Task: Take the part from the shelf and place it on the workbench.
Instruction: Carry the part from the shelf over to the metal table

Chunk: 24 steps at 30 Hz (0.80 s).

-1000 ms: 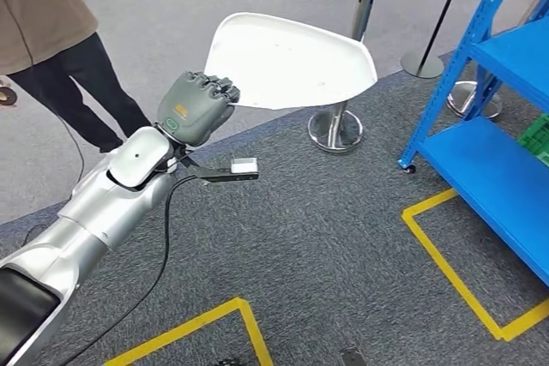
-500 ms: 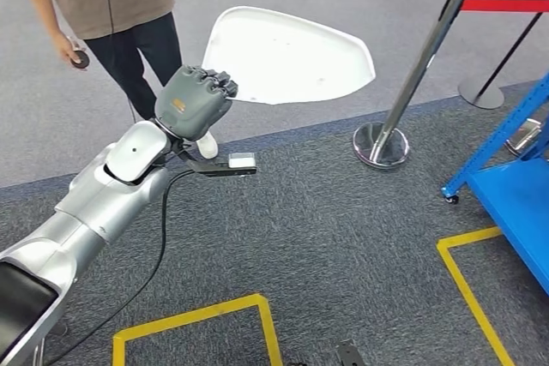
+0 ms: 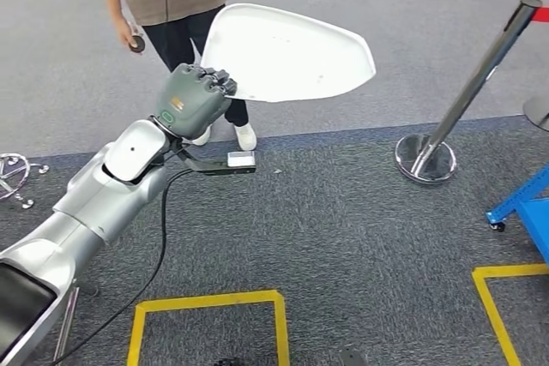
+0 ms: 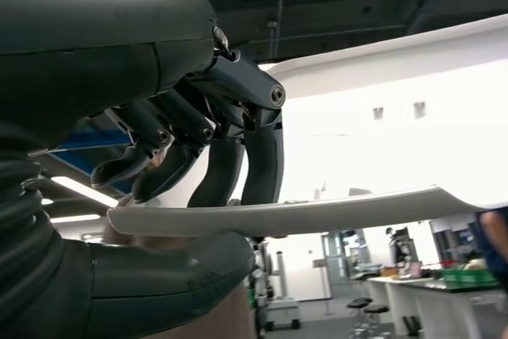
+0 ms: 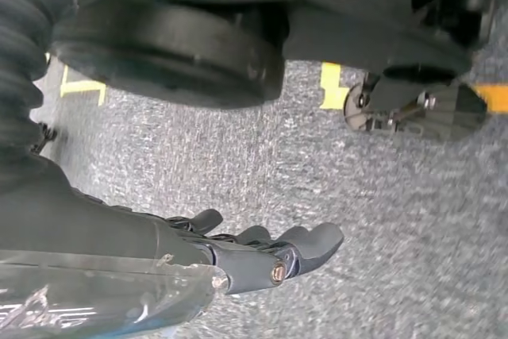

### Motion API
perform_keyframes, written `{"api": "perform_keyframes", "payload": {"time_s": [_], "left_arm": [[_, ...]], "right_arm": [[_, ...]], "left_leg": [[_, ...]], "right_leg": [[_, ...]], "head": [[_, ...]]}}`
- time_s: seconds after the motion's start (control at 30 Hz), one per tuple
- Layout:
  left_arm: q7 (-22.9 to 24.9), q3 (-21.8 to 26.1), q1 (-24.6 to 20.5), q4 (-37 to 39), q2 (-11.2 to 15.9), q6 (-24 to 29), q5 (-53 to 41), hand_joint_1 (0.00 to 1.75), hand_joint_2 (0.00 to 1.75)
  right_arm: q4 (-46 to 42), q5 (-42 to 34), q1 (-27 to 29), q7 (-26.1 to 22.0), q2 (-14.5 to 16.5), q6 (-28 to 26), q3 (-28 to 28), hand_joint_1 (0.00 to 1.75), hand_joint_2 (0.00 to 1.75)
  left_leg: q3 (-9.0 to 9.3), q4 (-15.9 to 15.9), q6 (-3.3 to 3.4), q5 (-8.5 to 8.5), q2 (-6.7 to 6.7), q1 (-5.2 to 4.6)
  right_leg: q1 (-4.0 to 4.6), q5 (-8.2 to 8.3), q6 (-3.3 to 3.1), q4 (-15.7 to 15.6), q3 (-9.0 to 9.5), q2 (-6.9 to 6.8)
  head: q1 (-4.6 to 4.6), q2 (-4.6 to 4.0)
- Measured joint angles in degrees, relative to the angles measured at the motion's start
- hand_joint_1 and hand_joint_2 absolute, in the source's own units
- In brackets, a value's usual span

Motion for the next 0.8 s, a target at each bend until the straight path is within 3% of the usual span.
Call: {"api": "perform_keyframes", "payload": {"time_s": [0.07,0.13,0.2,0.27,0.33,0.4,0.43,0.47,0.5,0.53,0.57,0.63,0.7,0.77,0.8], "left_arm": [[-0.02,0.01,-0.05,0.0,0.01,-0.02,0.0,1.75,1.75],[-0.08,0.03,-0.36,0.0,-0.01,-0.02,0.0,1.75,1.75],[-0.16,0.02,-0.65,0.01,-0.05,-0.02,-0.01,1.75,1.75],[-0.21,0.02,-0.69,0.02,0.02,-0.02,-0.02,1.75,1.75],[-0.25,0.04,-0.74,0.02,0.1,-0.02,-0.02,1.75,1.75],[-0.27,0.03,-0.76,0.01,-0.03,-0.03,-0.03,1.75,1.75],[-0.28,0.01,-0.69,0.01,-0.1,-0.03,-0.06,1.75,1.75],[-0.28,-0.02,-0.58,0.02,-0.14,-0.04,-0.1,1.75,1.75],[-0.29,-0.03,-0.47,0.02,-0.14,-0.04,-0.15,1.75,1.75],[-0.3,-0.03,-0.42,0.02,-0.13,-0.04,-0.19,1.75,1.75],[-0.3,-0.03,-0.43,0.02,-0.14,-0.04,-0.2,1.75,1.75],[-0.28,-0.02,-0.56,0.02,-0.14,-0.06,-0.21,1.75,1.75],[-0.27,-0.02,-0.64,0.02,-0.18,-0.09,-0.33,1.75,1.75],[-0.27,-0.01,-0.55,0.02,-0.07,-0.1,-0.5,1.75,1.75],[-0.27,0.01,-0.53,0.02,0.04,-0.1,-0.54,1.75,1.75]], "right_arm": [[0.0,0.0,-0.07,-0.03,0.02,0.06,0.0,0.0,1.75],[0.0,0.0,-0.09,-0.07,0.04,0.08,0.0,0.0,1.75],[0.0,0.0,-0.08,-0.09,0.05,0.07,-0.01,0.0,1.75],[0.0,0.01,-0.13,-0.09,0.05,0.05,-0.01,0.0,1.75],[0.0,0.03,-0.22,-0.1,0.05,0.04,-0.01,0.0,1.75],[0.0,0.01,-0.22,-0.18,0.05,0.05,-0.02,0.0,1.75],[0.0,-0.01,-0.29,-0.26,0.05,0.06,-0.03,0.0,1.75],[0.0,-0.01,-0.42,-0.33,0.05,0.06,-0.04,0.0,1.75],[0.0,0.0,-0.53,-0.41,0.05,0.06,-0.04,0.0,1.75],[0.0,0.04,-0.61,-0.42,0.05,0.03,-0.04,0.0,1.75],[0.0,0.08,-0.56,-0.39,0.05,0.01,-0.05,0.0,1.75],[0.01,0.15,-0.3,-0.35,0.06,0.0,-0.06,0.0,1.75],[0.02,0.21,-0.18,-0.34,0.09,0.0,-0.07,0.0,1.75],[0.01,0.26,-0.22,-0.36,0.11,-0.02,-0.08,0.0,1.75],[0.01,0.28,-0.26,-0.37,0.11,-0.03,-0.09,0.0,1.75]], "left_leg": [[2.7,-4.73,-0.04,3.14,0.8,0.05],[6.68,-11.92,0.21,5.6,3.15,-0.19],[8.27,-15.1,0.98,5.83,4.31,-0.53],[8.24,-15.25,1.86,5.75,3.06,-0.55],[8.34,-15.3,2.53,5.77,1.75,-0.35],[8.42,-15.33,3.03,5.74,0.55,-0.25],[8.44,-15.33,3.15,5.72,-0.09,-0.28],[8.46,-15.32,3.19,5.69,-0.78,-0.31],[8.51,-15.32,3.2,5.69,-1.5,-0.34],[8.59,-15.32,3.19,5.68,-2.25,-0.34],[8.69,-15.31,3.15,5.66,-3.02,-0.3],[8.67,-15.22,2.87,5.65,-4.48,-0.21],[8.16,-15.2,2.17,5.94,-5.74,0.0],[7.73,-15.43,1.34,6.29,-6.82,0.31],[7.57,-15.31,1.06,6.06,-6.33,0.3]], "right_leg": [[-0.02,-0.16,0.15,0.01,0.13,-1.4],[0.24,-0.5,0.65,0.14,0.3,-2.55],[0.68,-0.85,1.22,0.22,0.49,-3.73],[0.68,-1.27,1.78,0.26,0.73,-4.69],[0.39,-2.78,2.35,2.31,0.02,-3.09],[0.25,-5.95,2.62,8.9,-3.13,-0.3],[0.28,-7.46,2.61,12.92,-5.23,0.4],[0.32,-8.22,2.55,15.94,-6.94,0.76],[0.36,-7.92,2.42,17.04,-7.77,0.95],[0.39,-6.53,2.22,15.91,-7.51,1.15],[0.38,-4.36,2.01,12.76,-6.21,1.59],[0.07,-0.84,1.73,5.07,-2.79,4.16],[-0.15,-0.12,1.59,1.25,-1.06,6.23],[-0.02,-0.26,1.13,0.74,-0.83,5.73],[0.02,-0.14,0.76,0.48,-0.7,5.13]], "head": [[-0.02,0.0],[-0.07,0.0],[0.02,0.0],[0.15,0.0],[0.22,0.0],[0.44,0.0],[0.52,0.0],[0.6,0.0],[0.64,0.0],[0.66,0.0],[0.67,0.0],[0.66,0.0],[0.62,0.0],[0.61,0.0],[0.58,0.0]]}}
